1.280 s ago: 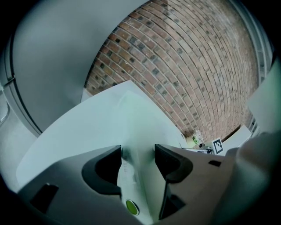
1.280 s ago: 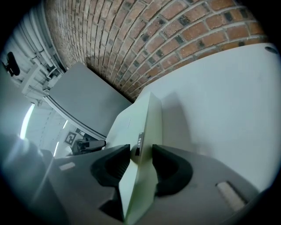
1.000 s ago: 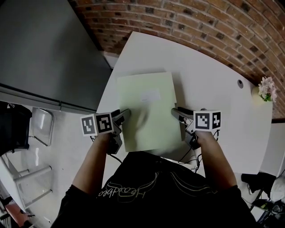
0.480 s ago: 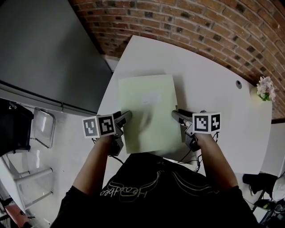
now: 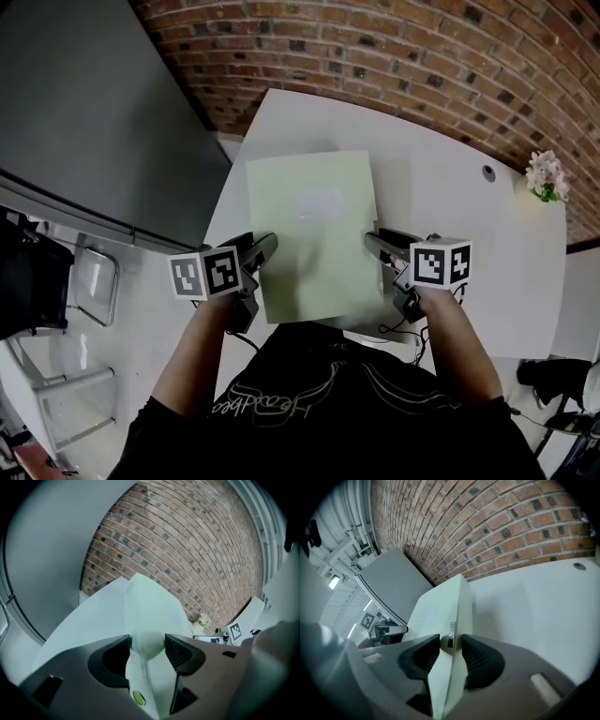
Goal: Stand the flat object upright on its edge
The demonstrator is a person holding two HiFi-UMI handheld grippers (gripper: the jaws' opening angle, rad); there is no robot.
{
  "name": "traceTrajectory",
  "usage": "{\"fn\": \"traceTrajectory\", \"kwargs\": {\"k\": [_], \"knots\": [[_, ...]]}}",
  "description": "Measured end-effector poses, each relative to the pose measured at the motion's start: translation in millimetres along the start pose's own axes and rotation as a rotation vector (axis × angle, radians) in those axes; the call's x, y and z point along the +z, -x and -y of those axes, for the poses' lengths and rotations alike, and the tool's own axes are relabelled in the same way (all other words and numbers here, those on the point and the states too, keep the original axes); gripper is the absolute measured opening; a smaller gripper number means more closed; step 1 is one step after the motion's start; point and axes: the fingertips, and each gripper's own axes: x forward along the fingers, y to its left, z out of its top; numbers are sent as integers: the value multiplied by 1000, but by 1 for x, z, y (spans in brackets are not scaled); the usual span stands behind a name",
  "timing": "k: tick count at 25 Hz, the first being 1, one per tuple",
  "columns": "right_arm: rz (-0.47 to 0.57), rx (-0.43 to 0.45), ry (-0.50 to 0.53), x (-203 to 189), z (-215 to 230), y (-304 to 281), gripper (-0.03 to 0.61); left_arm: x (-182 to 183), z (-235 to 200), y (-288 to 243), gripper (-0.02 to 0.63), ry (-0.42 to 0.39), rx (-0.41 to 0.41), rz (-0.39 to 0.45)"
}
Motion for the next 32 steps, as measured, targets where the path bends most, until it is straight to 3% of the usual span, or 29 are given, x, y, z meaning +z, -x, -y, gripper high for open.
{"fn": "traceTrajectory", "kwargs": {"k": [21, 32], "knots": [[219, -36, 282, 42, -31, 84, 147, 36, 88, 39, 238, -372, -118, 186], [257, -104, 416, 37, -35, 96, 139, 35, 102, 47, 235, -600, -88, 228]]}}
